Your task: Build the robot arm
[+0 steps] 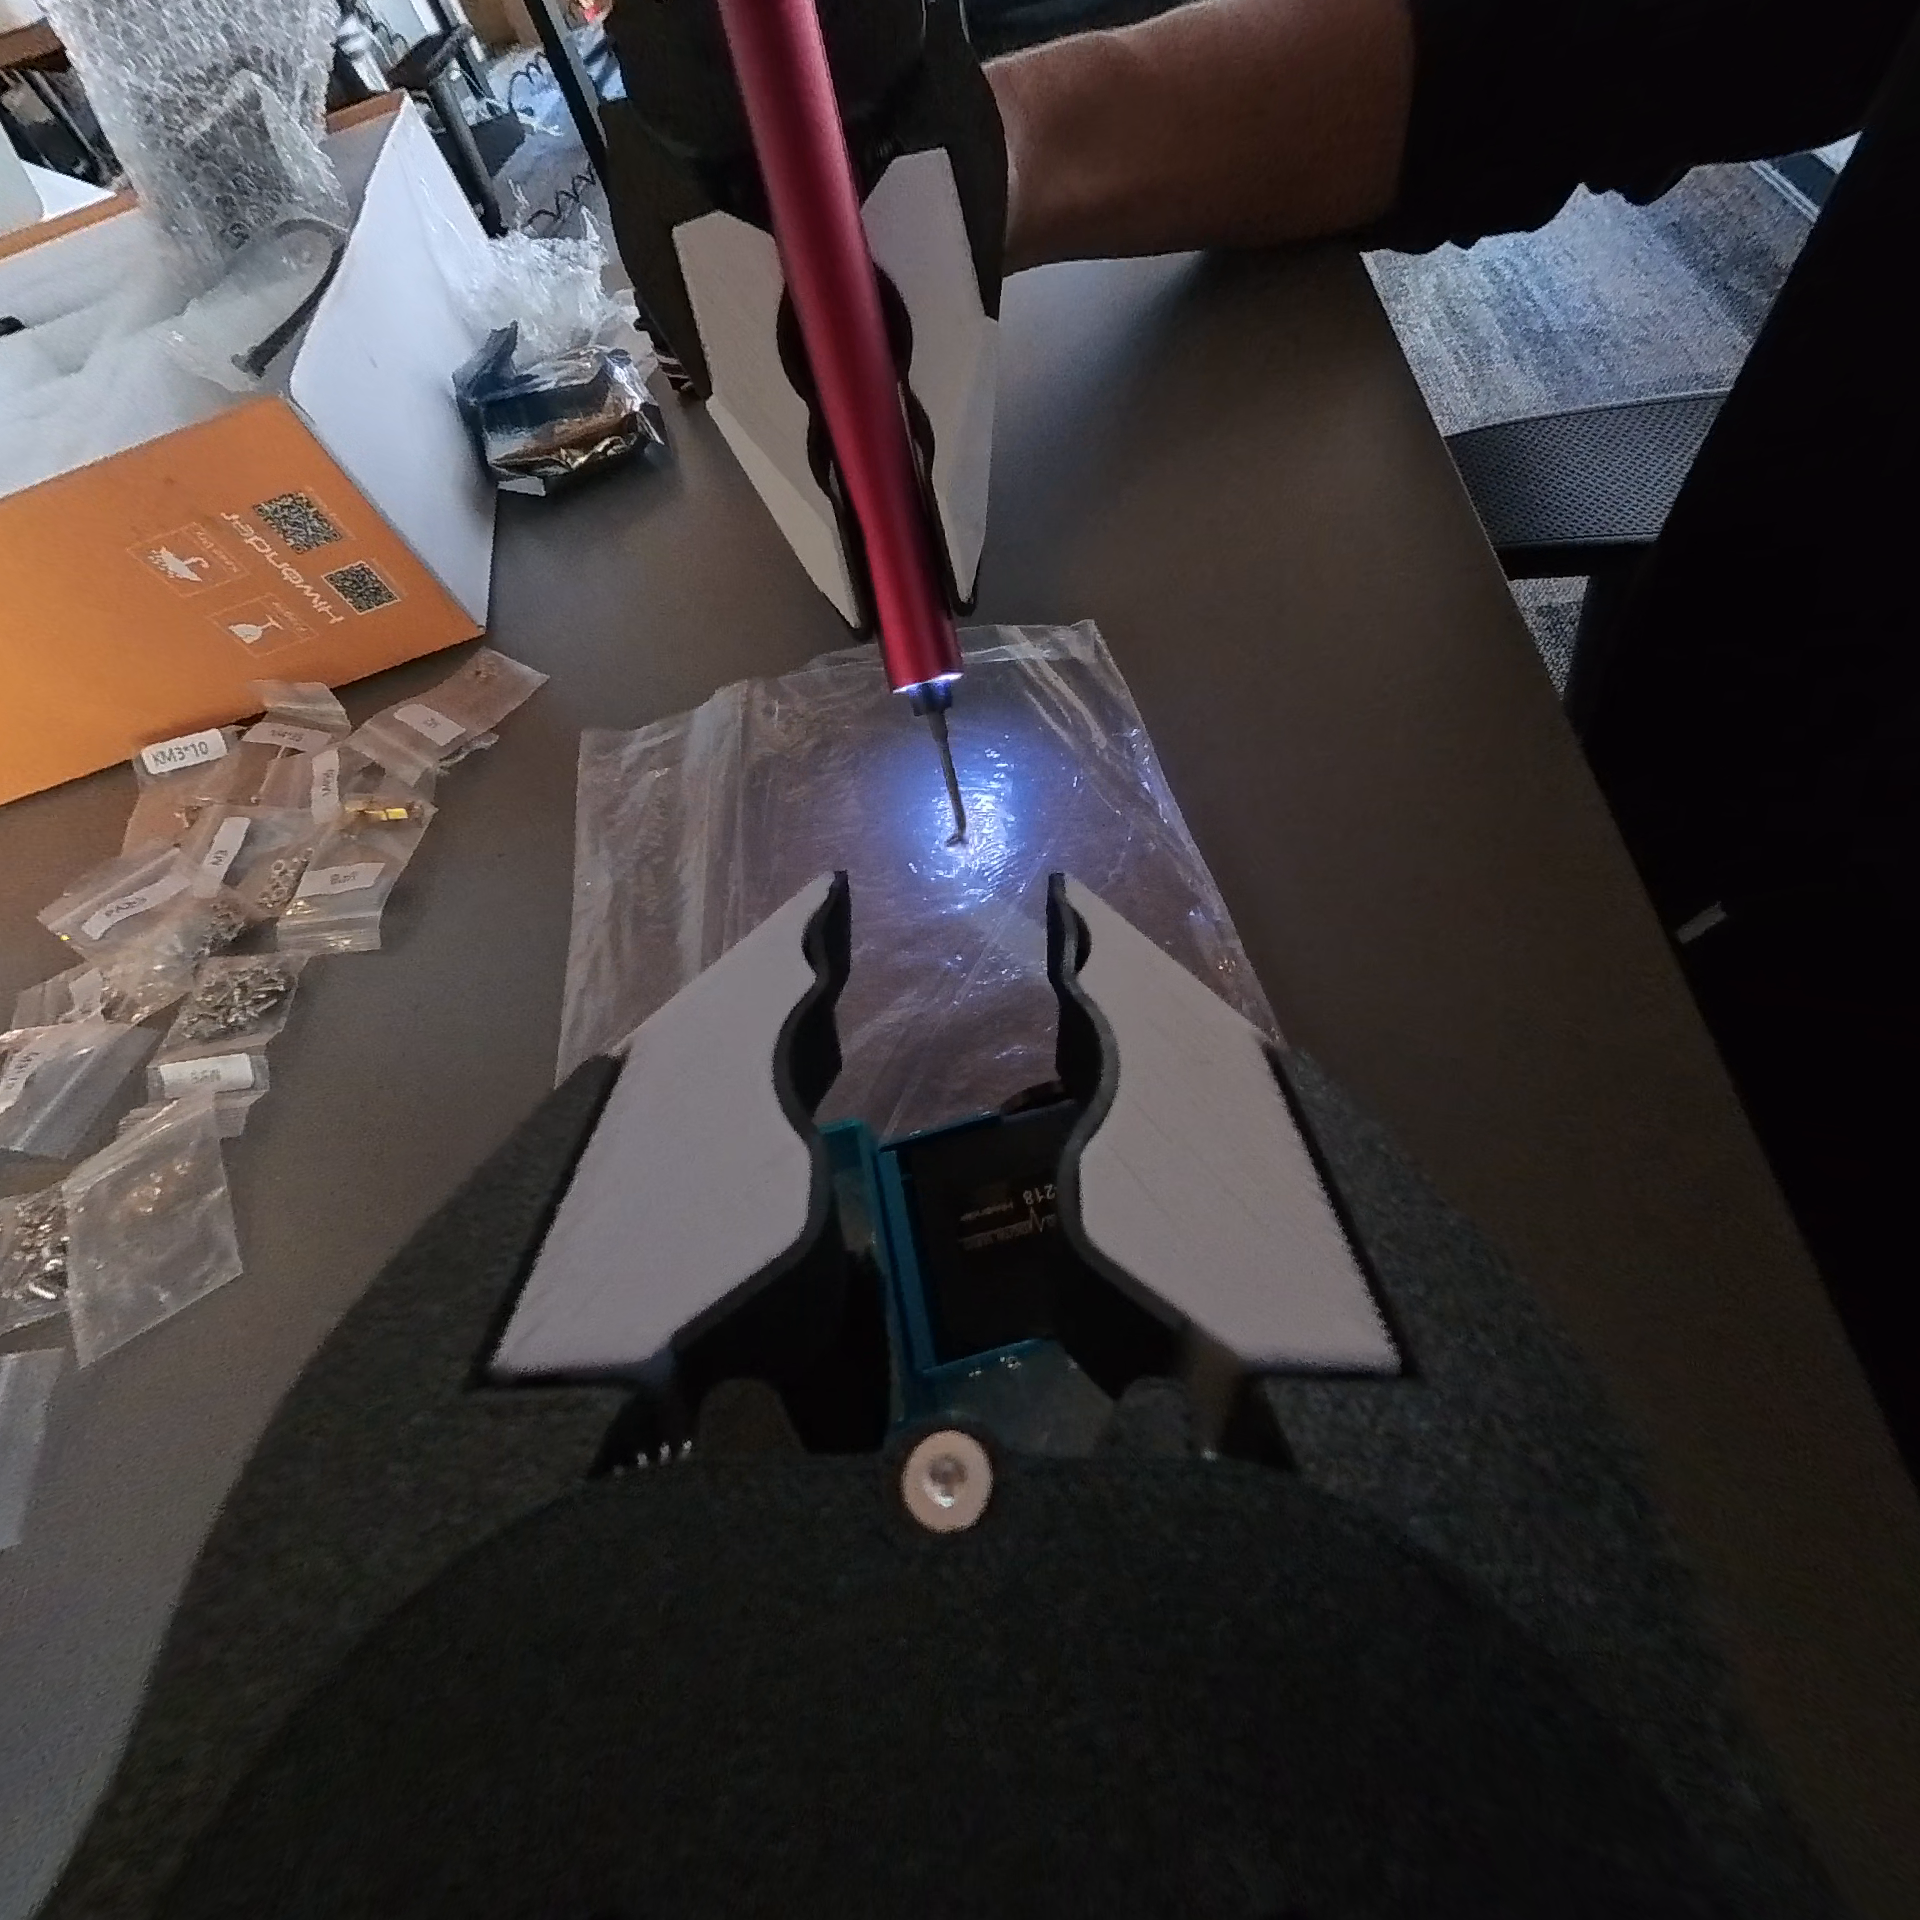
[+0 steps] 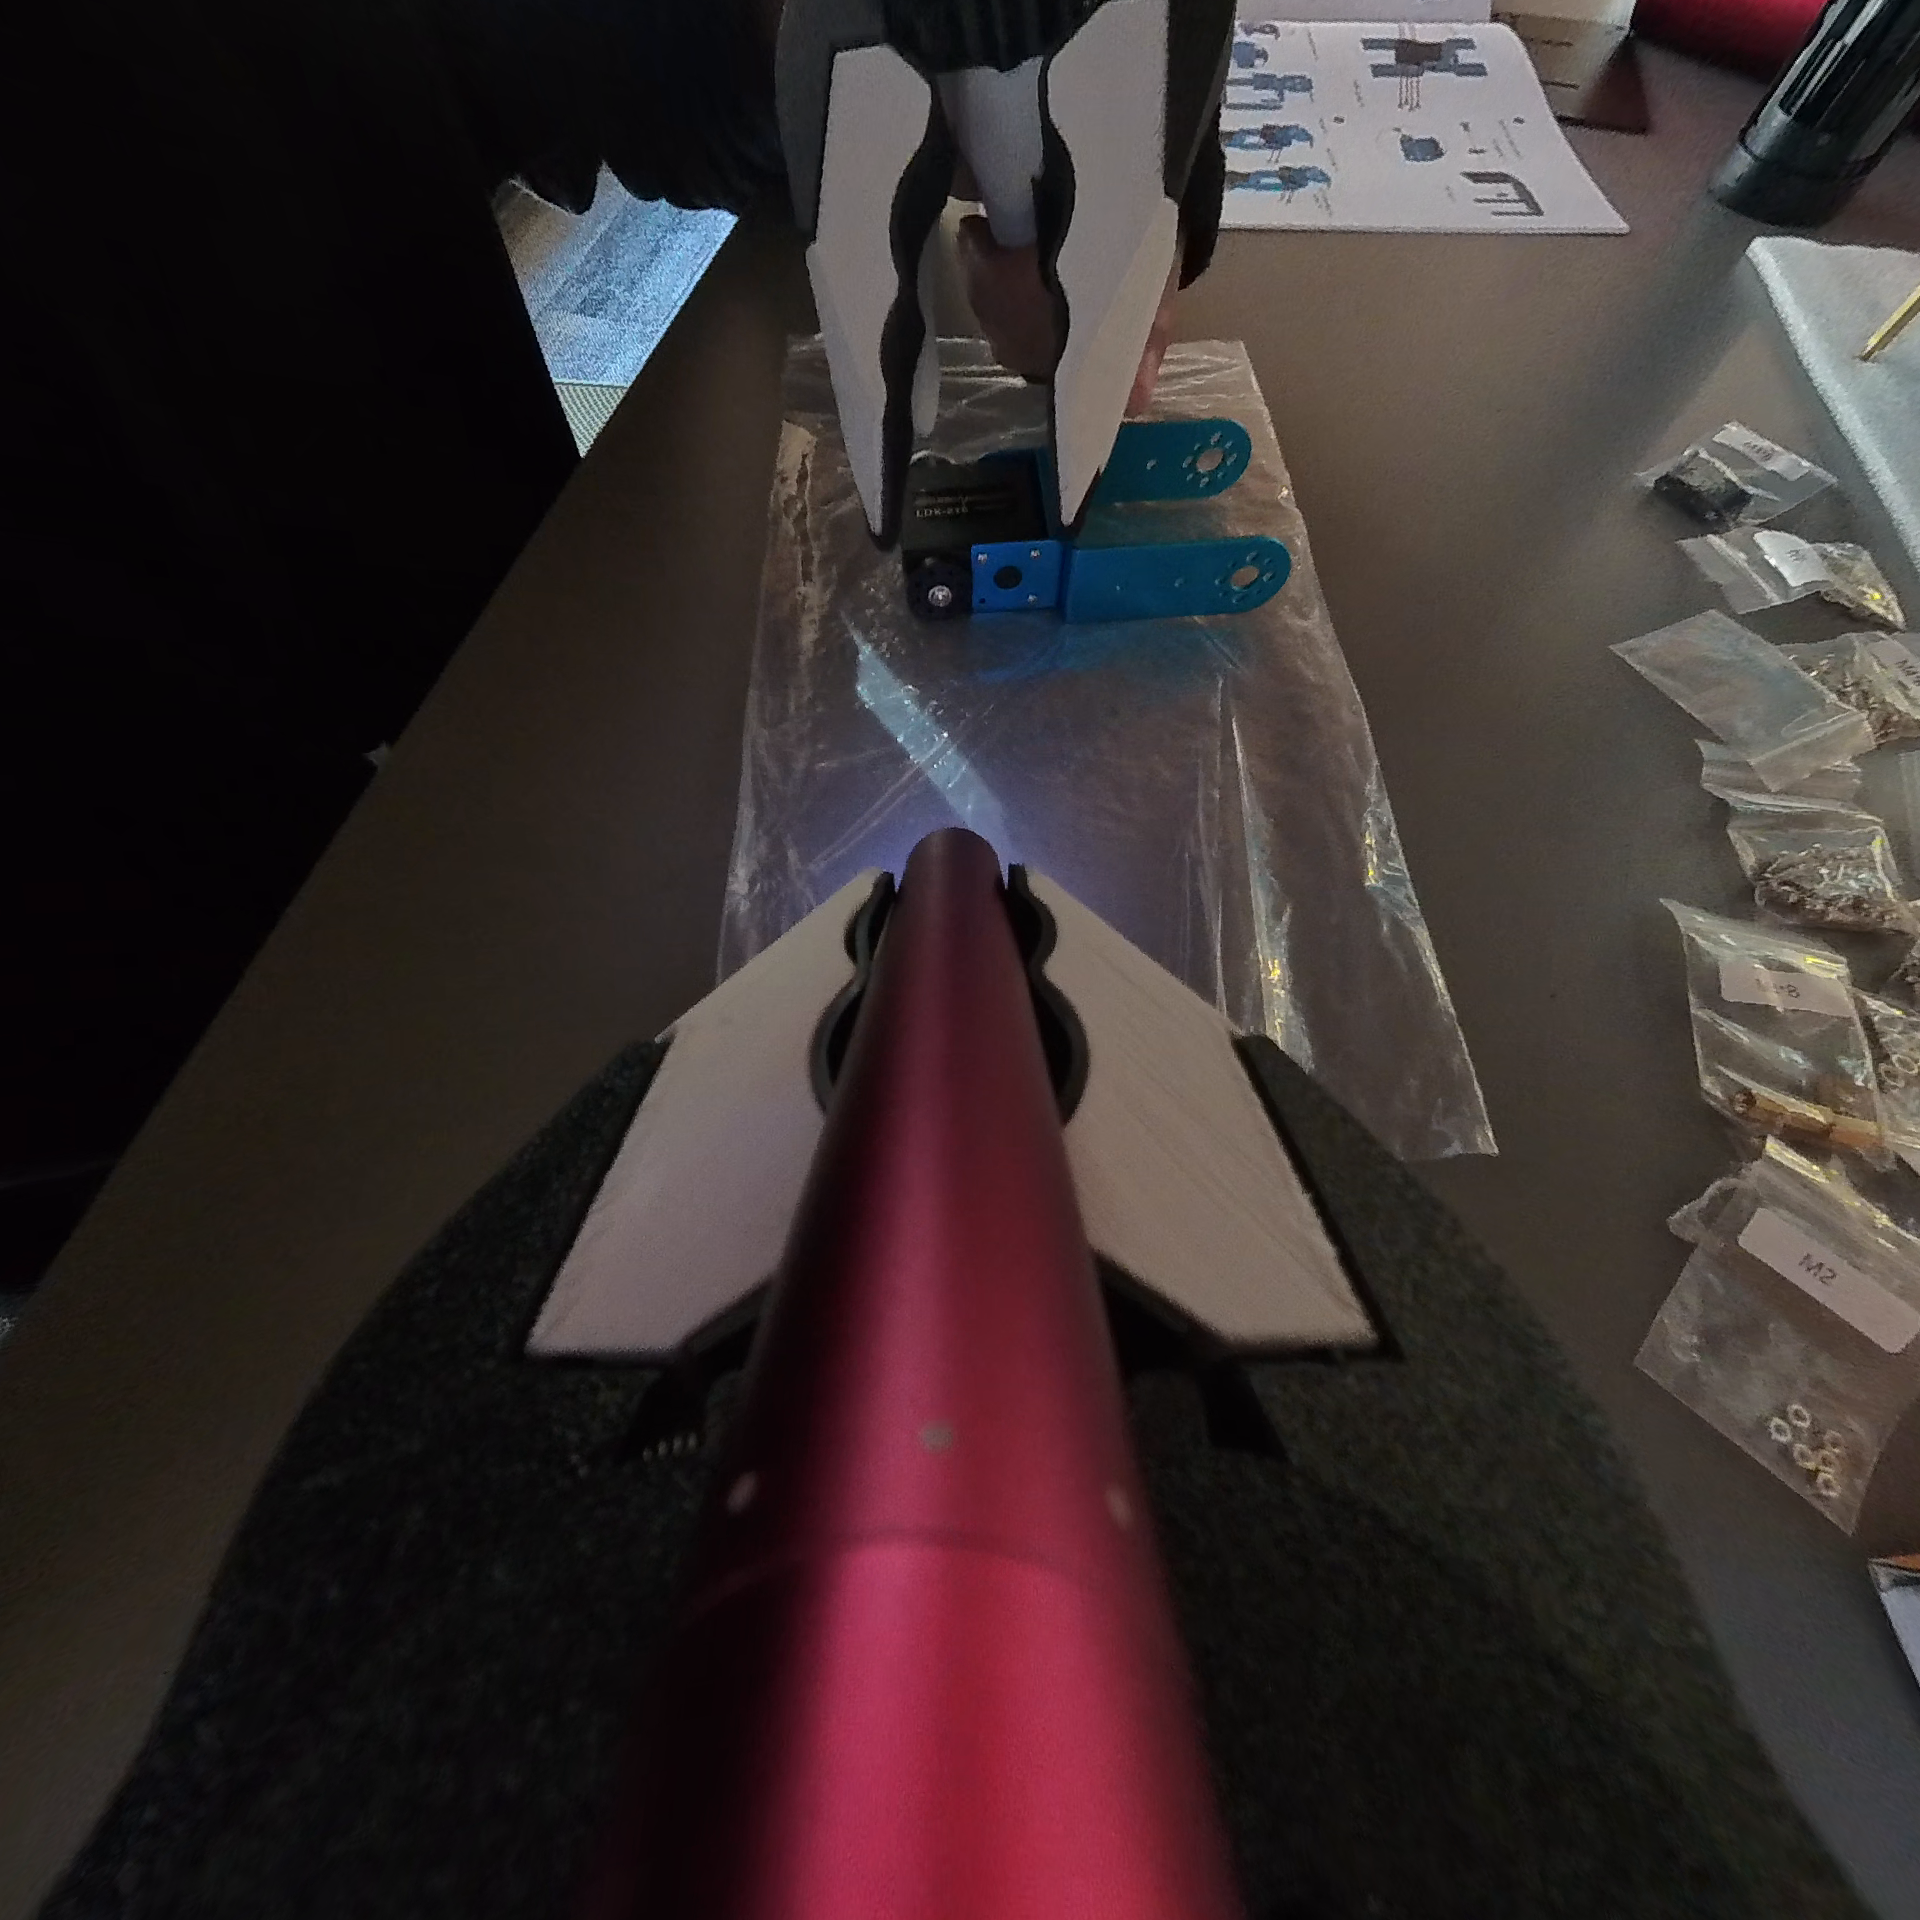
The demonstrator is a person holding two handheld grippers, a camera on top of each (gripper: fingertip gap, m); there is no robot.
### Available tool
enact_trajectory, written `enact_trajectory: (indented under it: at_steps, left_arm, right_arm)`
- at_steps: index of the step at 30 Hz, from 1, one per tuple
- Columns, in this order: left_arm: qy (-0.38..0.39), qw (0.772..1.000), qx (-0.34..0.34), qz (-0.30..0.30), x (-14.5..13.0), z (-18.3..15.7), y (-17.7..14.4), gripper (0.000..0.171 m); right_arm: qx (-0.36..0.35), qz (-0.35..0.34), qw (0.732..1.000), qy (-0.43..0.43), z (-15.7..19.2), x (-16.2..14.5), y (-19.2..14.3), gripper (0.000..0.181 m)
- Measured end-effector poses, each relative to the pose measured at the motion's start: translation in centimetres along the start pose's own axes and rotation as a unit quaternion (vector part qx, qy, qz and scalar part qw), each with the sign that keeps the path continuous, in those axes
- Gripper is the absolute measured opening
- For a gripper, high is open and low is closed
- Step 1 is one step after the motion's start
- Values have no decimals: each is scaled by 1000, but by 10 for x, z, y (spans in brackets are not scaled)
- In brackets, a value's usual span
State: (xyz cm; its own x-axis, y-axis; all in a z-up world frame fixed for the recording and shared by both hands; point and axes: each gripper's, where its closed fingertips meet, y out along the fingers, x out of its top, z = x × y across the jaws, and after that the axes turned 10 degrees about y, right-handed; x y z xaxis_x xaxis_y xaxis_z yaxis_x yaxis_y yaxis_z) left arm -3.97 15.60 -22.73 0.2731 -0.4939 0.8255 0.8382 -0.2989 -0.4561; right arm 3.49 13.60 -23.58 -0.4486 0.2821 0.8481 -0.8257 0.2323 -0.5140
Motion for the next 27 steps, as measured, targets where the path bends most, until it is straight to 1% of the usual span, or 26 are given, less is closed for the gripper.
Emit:
enact_trajectory:
  at_steps: [4,6,8,10,12,13,15,16,19,21,24,27]
  left_arm:
    - [4,1000,-2,10,-3,-2,2,36]
    - [14,1000,7,17,-5,-1,4,36]
    - [41,998,31,25,-6,2,6,34]
    - [86,993,73,29,-3,7,9,33]
    - [151,980,124,34,4,11,10,32]
    - [192,968,158,36,9,15,9,30]
    - [257,944,201,36,17,14,9,26]
    - [273,937,217,33,22,14,9,25]
    - [283,932,226,20,29,10,10,20]
    - [280,933,224,31,25,12,12,19]
    - [281,934,219,32,23,12,12,13]
    - [290,931,218,24,26,8,12,9]
  right_arm:
    - [-2,-3,1000,4,-2,0,-2,22]
    - [0,-15,1000,11,-3,4,-4,21]
    - [15,-50,998,24,1,17,-8,22]
    - [36,-98,993,49,3,33,-13,21]
    - [69,-144,983,89,6,47,-17,21]
    - [89,-161,977,106,8,52,-19,21]
    - [106,-181,969,128,8,57,-18,21]
    - [114,-185,966,137,8,59,-17,21]
    - [128,-189,962,150,9,61,-14,21]
    - [129,-191,962,149,10,61,-14,21]
    - [130,-188,962,147,11,61,-13,21]
    - [129,-188,962,149,10,61,-13,20]
